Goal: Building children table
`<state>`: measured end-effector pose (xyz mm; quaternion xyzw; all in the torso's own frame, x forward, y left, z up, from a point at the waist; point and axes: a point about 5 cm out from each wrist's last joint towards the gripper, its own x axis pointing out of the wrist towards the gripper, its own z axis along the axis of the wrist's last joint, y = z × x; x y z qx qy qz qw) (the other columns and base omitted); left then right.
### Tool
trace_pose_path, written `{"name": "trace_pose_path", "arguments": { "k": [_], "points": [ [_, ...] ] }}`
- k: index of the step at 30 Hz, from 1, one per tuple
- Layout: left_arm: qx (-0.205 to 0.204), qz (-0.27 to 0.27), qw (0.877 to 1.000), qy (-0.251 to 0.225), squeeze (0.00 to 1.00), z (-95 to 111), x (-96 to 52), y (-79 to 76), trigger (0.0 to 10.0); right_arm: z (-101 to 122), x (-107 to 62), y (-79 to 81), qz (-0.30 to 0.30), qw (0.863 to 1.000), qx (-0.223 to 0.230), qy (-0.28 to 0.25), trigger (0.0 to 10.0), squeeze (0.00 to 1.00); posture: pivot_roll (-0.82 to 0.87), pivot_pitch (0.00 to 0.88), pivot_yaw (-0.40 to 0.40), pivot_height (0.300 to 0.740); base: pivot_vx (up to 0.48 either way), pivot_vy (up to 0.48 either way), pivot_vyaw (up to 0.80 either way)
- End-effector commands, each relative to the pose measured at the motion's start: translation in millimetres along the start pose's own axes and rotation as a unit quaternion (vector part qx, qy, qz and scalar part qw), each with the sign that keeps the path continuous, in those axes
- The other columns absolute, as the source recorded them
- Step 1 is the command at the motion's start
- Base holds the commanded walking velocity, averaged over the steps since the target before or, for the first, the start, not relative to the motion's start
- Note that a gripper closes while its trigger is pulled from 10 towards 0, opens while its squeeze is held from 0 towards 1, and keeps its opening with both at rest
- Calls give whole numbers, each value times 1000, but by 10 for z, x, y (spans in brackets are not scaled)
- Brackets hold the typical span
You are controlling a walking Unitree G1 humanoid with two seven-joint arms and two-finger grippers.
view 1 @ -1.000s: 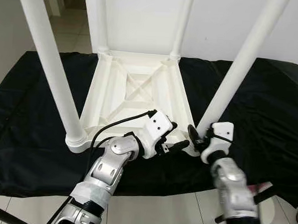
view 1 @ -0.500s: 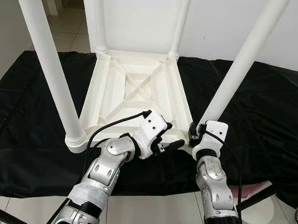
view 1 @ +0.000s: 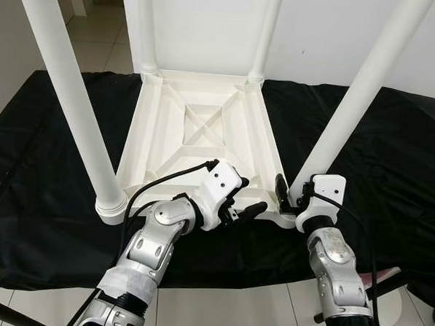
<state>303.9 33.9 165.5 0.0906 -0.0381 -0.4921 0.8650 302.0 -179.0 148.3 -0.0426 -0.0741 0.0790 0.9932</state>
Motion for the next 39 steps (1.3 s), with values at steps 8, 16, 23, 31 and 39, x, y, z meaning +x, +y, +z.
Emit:
{"name": "trace_pose_path", "arguments": {
  "k": [8,16,23,31,39],
  "points": [
    [-7,65,998,13,0,-46,6,58,10000,-40,-48,-45,164,986,-24,11,10000,0,19,30,-23,740,0,0,0],
    [-6,67,998,11,0,-33,5,74,10000,-93,-67,-50,203,978,-29,23,0,0,21,24,-25,740,0,0,0],
    [-5,65,998,9,0,-17,18,69,10000,-123,-104,-101,210,977,-19,29,0,0,17,16,-17,740,0,0,0],
    [-5,60,998,10,0,-25,15,55,10000,-144,-108,-148,173,984,-2,37,10000,0,13,15,-14,740,0,0,0],
    [-7,57,998,10,0,-31,16,23,10000,-103,41,-154,17,999,19,45,10000,0,19,16,-20,740,0,0,0]
  ]
}}
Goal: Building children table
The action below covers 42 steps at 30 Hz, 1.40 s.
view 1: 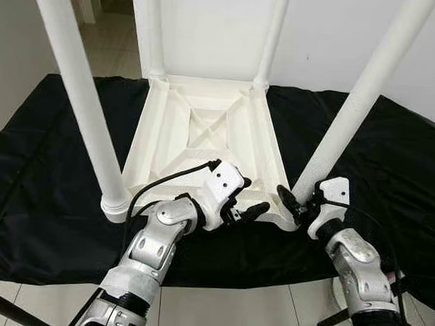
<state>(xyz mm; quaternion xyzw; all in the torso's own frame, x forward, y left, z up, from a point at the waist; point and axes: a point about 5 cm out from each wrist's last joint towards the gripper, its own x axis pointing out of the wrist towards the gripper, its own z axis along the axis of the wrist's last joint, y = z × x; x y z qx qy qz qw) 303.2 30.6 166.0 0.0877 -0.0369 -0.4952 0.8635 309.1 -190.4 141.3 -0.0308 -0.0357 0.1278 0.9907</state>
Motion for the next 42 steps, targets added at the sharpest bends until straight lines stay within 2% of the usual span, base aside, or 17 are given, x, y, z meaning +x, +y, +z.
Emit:
{"name": "trace_pose_path", "arguments": {
  "k": [1,2,5,6,7,11,16,19,20,21,22,26,30,31,32,35,42],
  "points": [
    [-5,61,998,11,0,-46,-15,40,10000,-2,9,12,-64,998,15,9,10000,0,20,17,-23,740,0,0,0],
    [-6,61,998,11,0,-50,-21,35,10000,-7,13,25,-99,995,21,12,10000,0,22,18,-24,740,0,0,0],
    [-6,61,998,11,0,-52,-23,33,10000,-11,12,29,-109,994,23,14,10000,0,22,18,-24,740,0,0,0],
    [-6,61,998,12,0,-53,-24,31,10000,-27,7,42,-142,989,28,18,10000,0,23,18,-28,740,0,0,0],
    [-6,61,998,12,0,-53,-24,31,10000,-27,7,42,-142,989,28,18,10000,0,23,18,-28,740,0,0,0],
    [-6,63,998,13,0,-58,-26,32,10000,-59,1,143,-238,969,52,31,10000,0,23,16,-28,740,0,0,0],
    [-5,63,998,13,0,-53,-21,33,10000,-34,34,227,-232,971,57,31,10000,0,20,14,-27,740,0,0,0],
    [-5,62,998,12,0,-49,-20,35,10000,-8,32,206,-224,973,49,27,10000,0,18,15,-27,740,0,0,0],
    [-4,62,998,13,0,-48,-21,40,10000,-1,24,178,-221,974,48,24,10000,498,20,14,-28,740,0,0,0],
    [-4,62,998,13,0,-48,-21,40,10000,-1,24,178,-221,974,48,24,10000,498,20,14,-28,740,0,0,0],
    [-4,63,998,13,0,-47,-22,46,10000,13,25,180,-193,980,53,16,10000,1000,21,15,-29,740,0,0,0],
    [-4,65,998,13,0,-45,-26,48,10000,95,2,155,-134,990,48,-9,10000,1000,21,16,-28,740,0,0,0],
    [-4,64,998,13,0,-48,-29,45,10000,138,-22,101,-109,993,34,-18,10000,1000,21,17,-28,740,0,0,0],
    [-4,65,998,13,0,-48,-30,45,10000,140,-35,85,-83,996,36,-13,10000,1000,21,19,-29,740,0,0,0],
    [-4,65,998,13,0,-47,-30,49,10000,139,-58,63,-48,999,21,-7,10000,0,21,18,-29,740,0,0,0],
    [-5,66,998,13,0,-46,-33,57,10000,135,-123,-2,29,999,-25,2,10000,0,22,20,-26,740,0,0,0],
    [-2,66,998,15,0,-37,-34,73,10000,55,-117,-82,98,994,-48,28,10000,0,26,19,-17,740,0,0,0]
  ]
}}
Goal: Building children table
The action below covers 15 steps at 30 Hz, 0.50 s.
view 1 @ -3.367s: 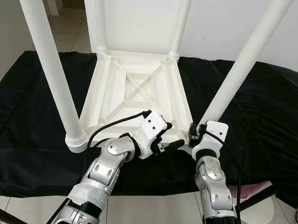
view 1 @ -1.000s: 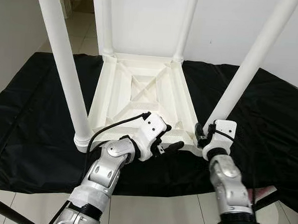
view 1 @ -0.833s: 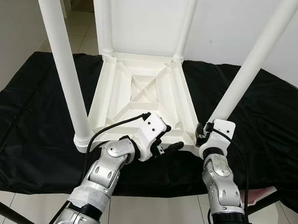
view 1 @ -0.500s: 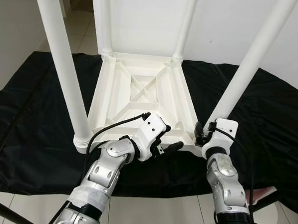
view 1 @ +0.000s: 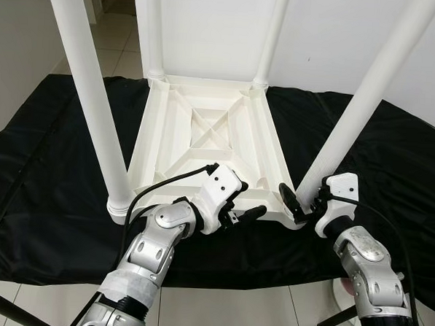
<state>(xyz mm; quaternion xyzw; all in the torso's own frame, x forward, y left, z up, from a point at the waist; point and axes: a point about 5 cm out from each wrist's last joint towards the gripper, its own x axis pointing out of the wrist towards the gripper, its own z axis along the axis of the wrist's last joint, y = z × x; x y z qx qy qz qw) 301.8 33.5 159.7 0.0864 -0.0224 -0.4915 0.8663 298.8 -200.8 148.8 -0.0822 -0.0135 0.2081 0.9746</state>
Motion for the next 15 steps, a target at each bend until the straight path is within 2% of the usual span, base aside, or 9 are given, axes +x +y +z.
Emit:
{"name": "trace_pose_path", "arguments": {
  "k": [1,8,9,10,11,15],
  "points": [
    [6,63,998,2,0,27,-4,82,10000,-23,5,-1,14,1000,-3,2,10000,0,26,19,-17,740,0,0,0],
    [9,64,998,1,0,50,-9,100,10000,-133,62,-30,43,999,-8,21,10000,0,34,19,-14,740,0,0,0],
    [9,65,998,1,0,51,-15,103,10000,-163,66,-32,47,999,-8,25,3686,0,42,23,-14,740,0,0,0],
    [9,65,998,1,0,51,-15,103,10000,-163,66,-32,47,999,-8,25,3686,0,42,23,-14,740,0,0,0],
    [9,65,998,2,0,52,-20,105,10000,-188,66,-34,51,998,-9,29,0,0,43,25,-13,740,0,0,0],
    [9,67,998,3,0,51,-30,109,10000,-221,61,-31,60,998,-8,32,0,0,43,28,-13,740,0,0,0]
  ]
}}
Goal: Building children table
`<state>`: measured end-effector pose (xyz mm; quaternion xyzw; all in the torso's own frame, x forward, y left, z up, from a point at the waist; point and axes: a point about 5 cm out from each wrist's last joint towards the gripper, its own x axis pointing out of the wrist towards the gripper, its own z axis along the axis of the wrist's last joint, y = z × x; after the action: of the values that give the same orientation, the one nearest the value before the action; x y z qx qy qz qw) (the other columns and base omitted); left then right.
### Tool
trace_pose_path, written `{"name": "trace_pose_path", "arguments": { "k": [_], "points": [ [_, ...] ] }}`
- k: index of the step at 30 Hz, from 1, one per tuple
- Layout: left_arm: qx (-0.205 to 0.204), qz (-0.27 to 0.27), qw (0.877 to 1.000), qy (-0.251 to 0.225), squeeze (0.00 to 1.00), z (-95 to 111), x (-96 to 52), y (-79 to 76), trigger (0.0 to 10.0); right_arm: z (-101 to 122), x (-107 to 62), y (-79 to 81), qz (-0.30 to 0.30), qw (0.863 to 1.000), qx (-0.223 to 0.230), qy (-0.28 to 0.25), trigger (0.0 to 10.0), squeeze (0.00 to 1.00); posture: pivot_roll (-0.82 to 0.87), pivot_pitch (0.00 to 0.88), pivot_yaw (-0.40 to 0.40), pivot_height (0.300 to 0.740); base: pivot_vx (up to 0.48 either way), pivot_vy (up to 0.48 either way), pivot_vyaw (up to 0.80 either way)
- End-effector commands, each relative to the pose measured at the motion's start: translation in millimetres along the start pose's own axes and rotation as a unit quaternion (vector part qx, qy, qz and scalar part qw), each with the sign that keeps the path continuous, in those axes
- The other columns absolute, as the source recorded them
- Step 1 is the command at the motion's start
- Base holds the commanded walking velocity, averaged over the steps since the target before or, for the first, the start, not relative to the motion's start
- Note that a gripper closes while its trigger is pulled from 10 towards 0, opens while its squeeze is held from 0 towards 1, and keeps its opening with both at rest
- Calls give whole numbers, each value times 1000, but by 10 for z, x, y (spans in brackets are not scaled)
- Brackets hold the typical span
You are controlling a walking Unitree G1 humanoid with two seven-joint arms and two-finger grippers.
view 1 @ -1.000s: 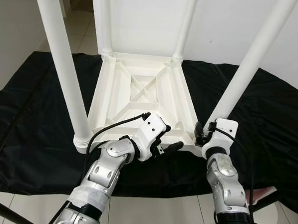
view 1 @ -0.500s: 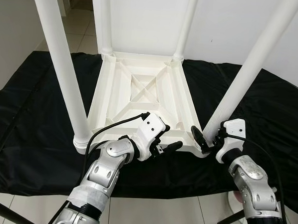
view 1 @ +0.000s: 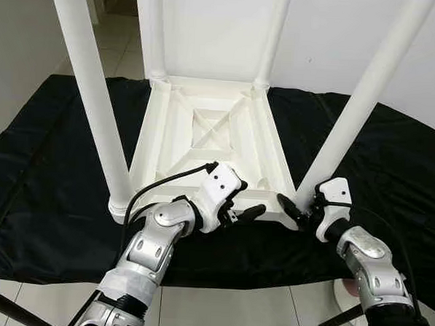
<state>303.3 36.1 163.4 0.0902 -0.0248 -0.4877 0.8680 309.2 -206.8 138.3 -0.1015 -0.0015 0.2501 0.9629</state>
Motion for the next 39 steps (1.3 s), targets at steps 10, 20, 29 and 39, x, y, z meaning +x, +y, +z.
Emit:
{"name": "trace_pose_path", "arguments": {
  "k": [10,20,29,39],
  "points": [
    [2,63,998,2,0,28,-4,77,10000,-172,-26,24,-5,999,19,26,0,0,31,43,-9,740,0,0,0],
    [1,64,998,3,0,33,6,90,10000,-179,114,98,-172,982,74,31,10000,0,25,54,-8,740,0,0,0],
    [-1,63,998,1,0,40,24,73,10000,-244,180,430,-308,941,136,47,10000,0,16,58,-19,740,0,0,0],
    [-3,60,998,-2,0,43,62,48,10000,-141,195,573,-321,934,151,27,10000,1000,1,56,-28,740,0,0,0]
  ]
}}
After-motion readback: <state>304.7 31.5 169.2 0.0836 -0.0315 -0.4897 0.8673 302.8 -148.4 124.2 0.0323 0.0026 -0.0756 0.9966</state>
